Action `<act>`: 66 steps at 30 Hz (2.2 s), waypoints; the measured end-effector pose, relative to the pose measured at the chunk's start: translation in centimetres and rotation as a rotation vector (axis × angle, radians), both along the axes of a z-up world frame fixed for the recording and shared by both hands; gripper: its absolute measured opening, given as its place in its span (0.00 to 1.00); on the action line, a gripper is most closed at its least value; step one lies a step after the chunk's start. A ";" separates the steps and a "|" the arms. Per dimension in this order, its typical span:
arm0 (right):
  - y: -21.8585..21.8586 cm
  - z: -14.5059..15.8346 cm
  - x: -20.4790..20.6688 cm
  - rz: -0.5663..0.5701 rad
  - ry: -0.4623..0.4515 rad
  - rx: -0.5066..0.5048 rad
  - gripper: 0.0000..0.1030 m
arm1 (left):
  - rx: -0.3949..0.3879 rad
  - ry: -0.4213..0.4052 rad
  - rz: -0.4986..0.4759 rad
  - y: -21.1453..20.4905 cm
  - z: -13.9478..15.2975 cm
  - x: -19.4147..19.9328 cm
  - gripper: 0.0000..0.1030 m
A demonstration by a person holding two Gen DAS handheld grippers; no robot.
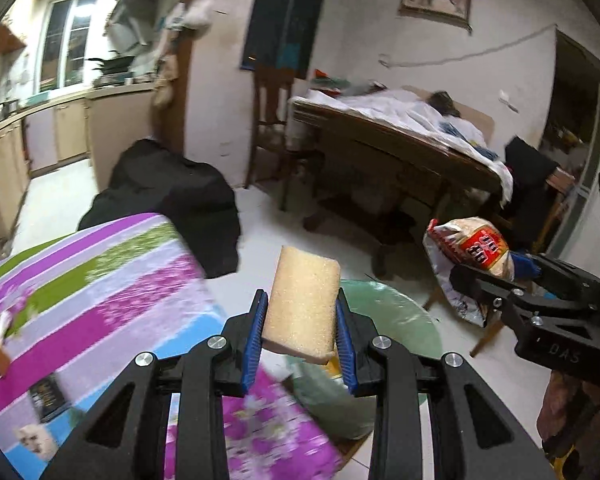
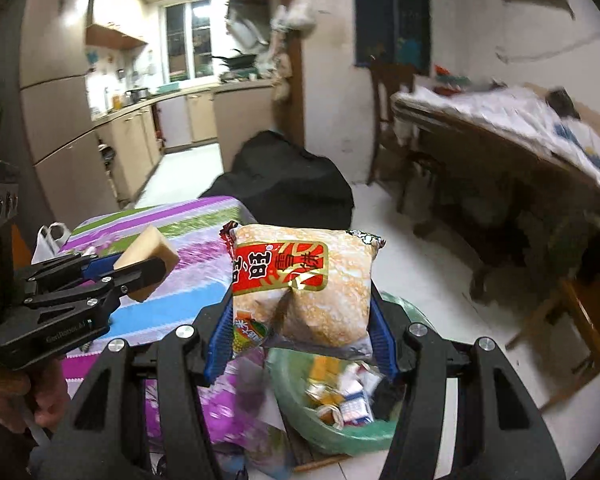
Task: Collect trash
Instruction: 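Carry the yellow sponge and red-labelled snack bag over the green bin with both tools, then open both tools to drop the sponge and snack bag into the bin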
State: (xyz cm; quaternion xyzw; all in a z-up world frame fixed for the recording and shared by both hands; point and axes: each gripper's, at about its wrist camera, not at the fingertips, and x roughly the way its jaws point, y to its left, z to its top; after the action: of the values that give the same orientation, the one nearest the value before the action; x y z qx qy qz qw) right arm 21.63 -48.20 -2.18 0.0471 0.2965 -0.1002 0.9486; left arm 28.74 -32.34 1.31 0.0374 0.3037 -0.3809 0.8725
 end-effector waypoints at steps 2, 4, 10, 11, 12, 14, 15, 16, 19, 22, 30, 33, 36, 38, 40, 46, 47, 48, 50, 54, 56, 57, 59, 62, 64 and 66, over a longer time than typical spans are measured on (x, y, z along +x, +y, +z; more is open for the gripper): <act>-2.2 -0.9 0.2 -0.024 0.040 0.031 0.53 | 0.021 0.003 -0.026 -2.9 -0.2 -0.2 0.32; -3.8 -1.9 0.6 -0.040 0.080 0.063 0.53 | 0.036 0.015 -0.043 -5.3 -0.5 0.1 0.32; -8.1 -4.3 1.5 -0.072 0.173 0.163 0.53 | 0.094 0.075 -0.067 -10.4 -2.8 1.9 0.32; -8.6 -4.6 1.7 -0.074 0.182 0.175 0.53 | 0.108 0.086 -0.072 -11.2 -3.4 2.3 0.32; -9.0 -4.9 1.8 -0.074 0.191 0.189 0.53 | 0.121 0.095 -0.076 -11.9 -3.9 2.5 0.32; -9.8 -5.4 2.0 -0.076 0.207 0.211 0.53 | 0.140 0.107 -0.080 -12.8 -4.9 3.0 0.32; -10.1 -5.6 2.0 -0.078 0.213 0.217 0.53 | 0.147 0.117 -0.081 -13.2 -5.4 3.3 0.32; -10.4 -5.9 2.1 -0.082 0.220 0.221 0.53 | 0.152 0.125 -0.080 -13.5 -5.9 3.6 0.32; -11.2 -6.5 2.1 -0.086 0.235 0.230 0.53 | 0.163 0.140 -0.081 -13.5 -7.0 4.1 0.32; -12.1 -7.2 2.2 -0.088 0.243 0.240 0.53 | 0.176 0.149 -0.083 -14.1 -8.0 4.5 0.32; -12.8 -7.9 2.3 -0.087 0.250 0.248 0.54 | 0.188 0.163 -0.090 -14.9 -9.3 5.2 0.32; -13.1 -8.0 2.3 -0.088 0.249 0.251 0.54 | 0.189 0.163 -0.089 -15.1 -9.4 5.3 0.32; -13.2 -8.0 2.6 -0.089 0.250 0.253 0.54 | 0.189 0.163 -0.090 -15.2 -9.5 5.3 0.32; -13.3 -8.0 2.6 -0.088 0.252 0.252 0.54 | 0.191 0.165 -0.091 -15.2 -9.5 5.4 0.32; -13.1 -8.0 2.7 -0.089 0.254 0.251 0.54 | 0.196 0.165 -0.091 -15.3 -9.6 5.4 0.32; -13.2 -8.1 2.6 -0.090 0.255 0.250 0.54 | 0.201 0.166 -0.090 -15.4 -9.8 5.4 0.32; -13.2 -8.1 2.6 -0.090 0.254 0.252 0.54 | 0.201 0.166 -0.090 -15.4 -9.9 5.4 0.32; -13.2 -8.3 2.7 -0.090 0.255 0.252 0.54 | 0.202 0.165 -0.090 -15.4 -9.9 5.4 0.32; -13.2 -8.3 2.6 -0.090 0.256 0.252 0.54 | 0.203 0.165 -0.088 -15.4 -9.9 5.4 0.32; -13.2 -8.4 2.7 -0.089 0.256 0.252 0.54 | 0.206 0.167 -0.082 -15.4 -10.2 5.6 0.32; -13.2 -8.4 2.6 -0.090 0.255 0.251 0.54 | 0.207 0.168 -0.081 -15.5 -10.2 5.7 0.32; -13.2 -8.5 2.6 -0.089 0.255 0.251 0.54 | 0.208 0.168 -0.080 -15.5 -10.3 5.7 0.32; -13.2 -8.6 2.6 -0.086 0.255 0.251 0.54 | 0.211 0.170 -0.079 -15.5 -10.4 5.8 0.32; -13.2 -8.6 2.7 -0.087 0.256 0.252 0.54 | 0.212 0.170 -0.079 -15.7 -10.3 5.7 0.32; -13.1 -8.6 2.7 -0.087 0.256 0.252 0.54 | 0.213 0.168 -0.080 -15.7 -10.3 5.7 0.32; -13.1 -8.6 2.7 -0.087 0.256 0.252 0.54 | 0.215 0.168 -0.079 -15.7 -10.3 5.7 0.32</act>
State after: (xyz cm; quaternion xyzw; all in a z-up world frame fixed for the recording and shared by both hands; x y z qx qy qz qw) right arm 24.33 -61.34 -10.79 0.1653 0.4227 -0.1084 0.8844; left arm 34.47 -48.01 -9.00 0.1105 0.4129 -0.3819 0.8194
